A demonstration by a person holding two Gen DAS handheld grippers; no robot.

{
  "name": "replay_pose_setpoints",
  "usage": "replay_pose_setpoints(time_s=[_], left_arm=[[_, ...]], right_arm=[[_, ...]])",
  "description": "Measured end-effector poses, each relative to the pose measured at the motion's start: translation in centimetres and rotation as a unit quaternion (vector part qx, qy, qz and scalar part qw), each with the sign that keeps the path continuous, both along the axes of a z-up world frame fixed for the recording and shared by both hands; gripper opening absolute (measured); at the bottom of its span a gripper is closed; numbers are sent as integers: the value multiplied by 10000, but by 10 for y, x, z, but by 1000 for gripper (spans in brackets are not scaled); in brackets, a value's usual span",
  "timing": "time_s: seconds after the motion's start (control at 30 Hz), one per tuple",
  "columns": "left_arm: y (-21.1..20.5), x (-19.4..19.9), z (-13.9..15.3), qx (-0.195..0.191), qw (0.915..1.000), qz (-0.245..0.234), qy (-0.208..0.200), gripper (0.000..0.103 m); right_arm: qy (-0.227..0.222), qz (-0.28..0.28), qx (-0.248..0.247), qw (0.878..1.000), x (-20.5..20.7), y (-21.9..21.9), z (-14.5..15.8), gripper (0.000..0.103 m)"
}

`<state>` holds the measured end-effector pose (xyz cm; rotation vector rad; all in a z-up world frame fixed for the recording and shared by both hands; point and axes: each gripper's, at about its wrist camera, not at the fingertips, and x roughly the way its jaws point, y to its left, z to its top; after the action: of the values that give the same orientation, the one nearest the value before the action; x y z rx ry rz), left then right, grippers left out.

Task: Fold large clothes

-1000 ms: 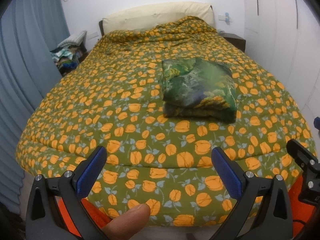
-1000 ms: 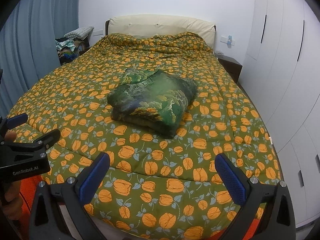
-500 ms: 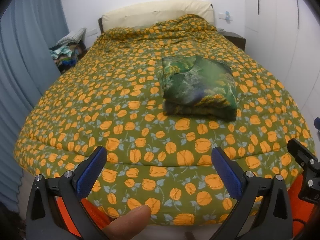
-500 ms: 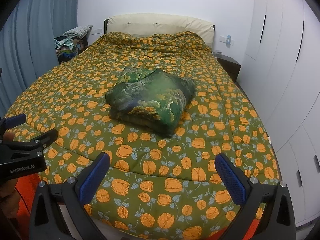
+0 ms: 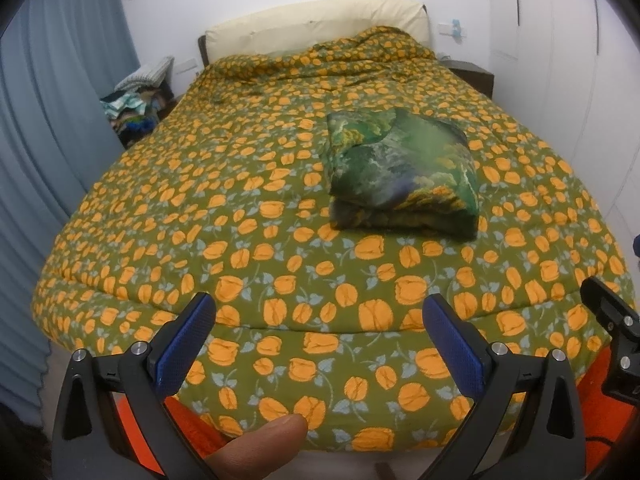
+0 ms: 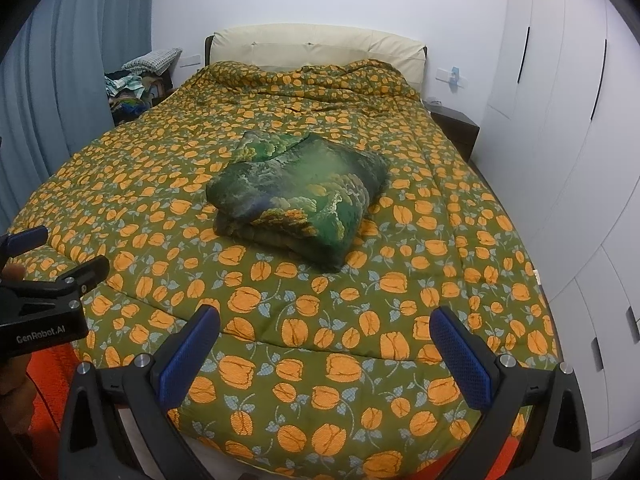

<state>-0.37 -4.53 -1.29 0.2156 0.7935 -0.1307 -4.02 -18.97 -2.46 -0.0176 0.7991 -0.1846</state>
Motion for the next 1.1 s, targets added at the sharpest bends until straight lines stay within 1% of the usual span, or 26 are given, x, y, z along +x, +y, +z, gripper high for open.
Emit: replay_pose_setpoints(time_s=[0.37, 0.67, 1.1], left_arm=[[-6, 2, 2, 174, 9998, -10, -36, 103], [-10, 2, 3, 164, 9998, -26, -58, 103], [-6, 4, 12, 167, 9998, -8, -138, 103]], right_arm=[[-1, -18, -150, 9999, 5, -2, 0, 103], [-16, 5, -165, 9999, 7, 1, 3, 103], [-2, 30, -195, 9998, 10, 5, 4, 103]])
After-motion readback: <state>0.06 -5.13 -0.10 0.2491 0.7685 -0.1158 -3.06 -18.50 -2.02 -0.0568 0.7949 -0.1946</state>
